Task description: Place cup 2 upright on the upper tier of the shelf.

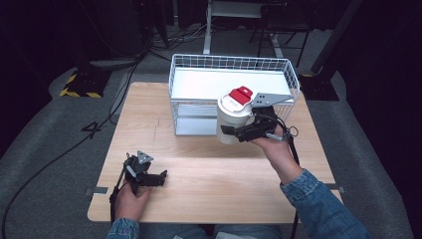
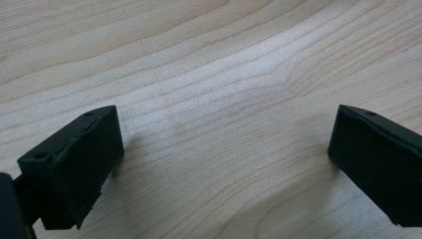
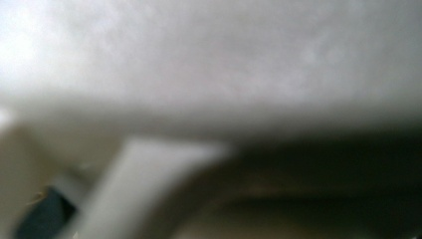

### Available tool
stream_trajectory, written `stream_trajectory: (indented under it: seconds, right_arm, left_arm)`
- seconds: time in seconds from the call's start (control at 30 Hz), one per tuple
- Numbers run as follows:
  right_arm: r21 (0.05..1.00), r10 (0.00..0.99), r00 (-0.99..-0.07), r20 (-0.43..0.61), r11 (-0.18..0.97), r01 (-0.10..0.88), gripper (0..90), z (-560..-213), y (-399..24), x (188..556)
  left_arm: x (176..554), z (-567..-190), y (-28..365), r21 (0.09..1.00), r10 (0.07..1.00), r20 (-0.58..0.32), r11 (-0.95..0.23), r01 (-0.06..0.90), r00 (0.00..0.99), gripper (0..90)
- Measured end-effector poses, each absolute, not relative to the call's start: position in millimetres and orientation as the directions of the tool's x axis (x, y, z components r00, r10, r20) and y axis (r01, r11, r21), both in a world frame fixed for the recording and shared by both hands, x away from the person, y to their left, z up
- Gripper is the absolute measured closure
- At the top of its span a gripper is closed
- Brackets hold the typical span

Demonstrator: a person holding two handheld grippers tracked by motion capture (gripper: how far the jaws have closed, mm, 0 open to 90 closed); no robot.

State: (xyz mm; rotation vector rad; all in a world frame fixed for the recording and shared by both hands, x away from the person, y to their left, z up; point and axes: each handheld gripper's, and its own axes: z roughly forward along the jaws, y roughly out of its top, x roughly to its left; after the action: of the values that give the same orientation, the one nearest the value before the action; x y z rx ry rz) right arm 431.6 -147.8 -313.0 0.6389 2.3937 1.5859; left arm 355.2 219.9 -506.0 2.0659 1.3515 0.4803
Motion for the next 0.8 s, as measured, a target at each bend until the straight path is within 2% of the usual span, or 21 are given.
stream_trajectory:
  seconds: [0.3,0.8]
  right_arm:
    - [0.917,0.473,-0.880,0.045,0.329,0.224,11.6,-293.7,-147.5,443.8]
    - [0.929,0.571,-0.820,0.023,0.291,0.229,11.6,-258.8,-163.9,479.4]
  left_arm:
    - [355.0,-506.0,219.7,0.668,0.913,-0.030,-0.285,0.688,0.408,1.4]
    - [355.3,-506.0,219.1,0.668,0.915,-0.033,-0.280,0.690,0.403,1.4]
